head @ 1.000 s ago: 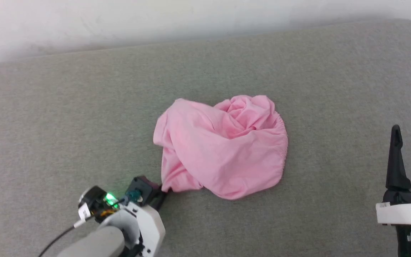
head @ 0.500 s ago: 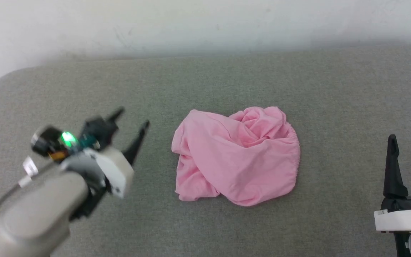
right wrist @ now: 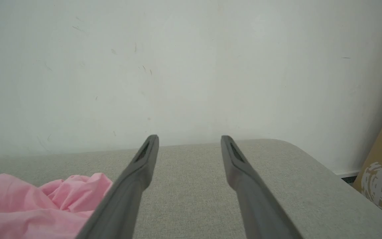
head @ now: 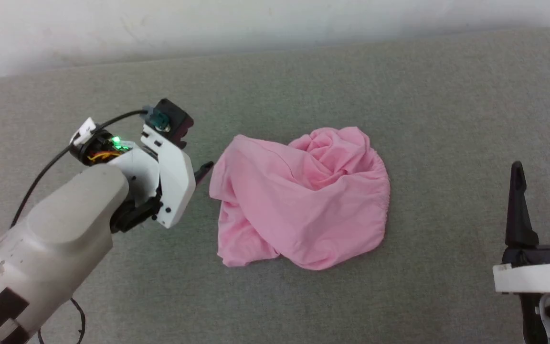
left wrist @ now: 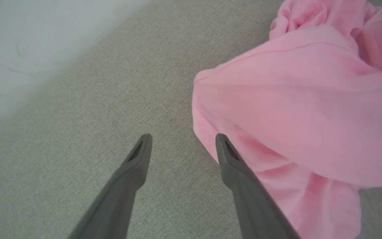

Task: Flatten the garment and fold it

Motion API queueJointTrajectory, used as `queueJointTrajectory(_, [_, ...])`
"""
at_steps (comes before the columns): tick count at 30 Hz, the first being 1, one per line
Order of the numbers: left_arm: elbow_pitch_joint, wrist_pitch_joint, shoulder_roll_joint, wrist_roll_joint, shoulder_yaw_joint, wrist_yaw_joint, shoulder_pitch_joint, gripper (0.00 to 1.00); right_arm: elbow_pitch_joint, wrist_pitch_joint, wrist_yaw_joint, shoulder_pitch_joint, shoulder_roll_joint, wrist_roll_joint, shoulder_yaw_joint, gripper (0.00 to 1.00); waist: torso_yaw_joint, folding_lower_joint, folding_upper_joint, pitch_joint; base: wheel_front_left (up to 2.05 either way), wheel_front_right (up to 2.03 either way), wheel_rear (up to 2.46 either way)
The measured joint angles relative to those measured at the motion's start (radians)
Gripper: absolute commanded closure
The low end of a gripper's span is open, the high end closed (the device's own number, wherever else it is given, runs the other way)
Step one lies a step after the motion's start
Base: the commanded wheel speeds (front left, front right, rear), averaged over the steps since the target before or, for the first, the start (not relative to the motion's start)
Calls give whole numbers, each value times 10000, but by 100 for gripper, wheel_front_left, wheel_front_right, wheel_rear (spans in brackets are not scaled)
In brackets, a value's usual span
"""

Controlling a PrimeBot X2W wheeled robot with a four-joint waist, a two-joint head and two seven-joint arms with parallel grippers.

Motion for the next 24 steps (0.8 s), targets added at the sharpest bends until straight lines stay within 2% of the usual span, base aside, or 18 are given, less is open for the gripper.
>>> queueJointTrajectory(9, [2215,974,-1152,-416,-878,-351,-444,0,46,0,0,-485,0,6,213,0,-515,1,0,667,0,0,0])
queueJointTrajectory(13, [2203,1275,-1172,-656,-1206,-351,-757,0,81,0,0,-512,0,6,211,0,-709,-1,0,896,0,0,0])
queueJointTrajectory(15, [1950,1400,-1034,-673,-1331,-351,-852,98,86,0,0,-514,0,4,188,0,-764,-1,0,968,0,0,0])
queueJointTrajectory(18, [1515,1244,-821,-777,-1461,-351,-877,100,92,0,0,-511,-2,-12,109,0,-716,0,0,981,0,0,0])
queueJointTrajectory(24, [1147,-100,-516,-999,-1668,-359,-918,100,90,0,0,-497,0,-61,38,0,-367,0,0,805,0,0,0])
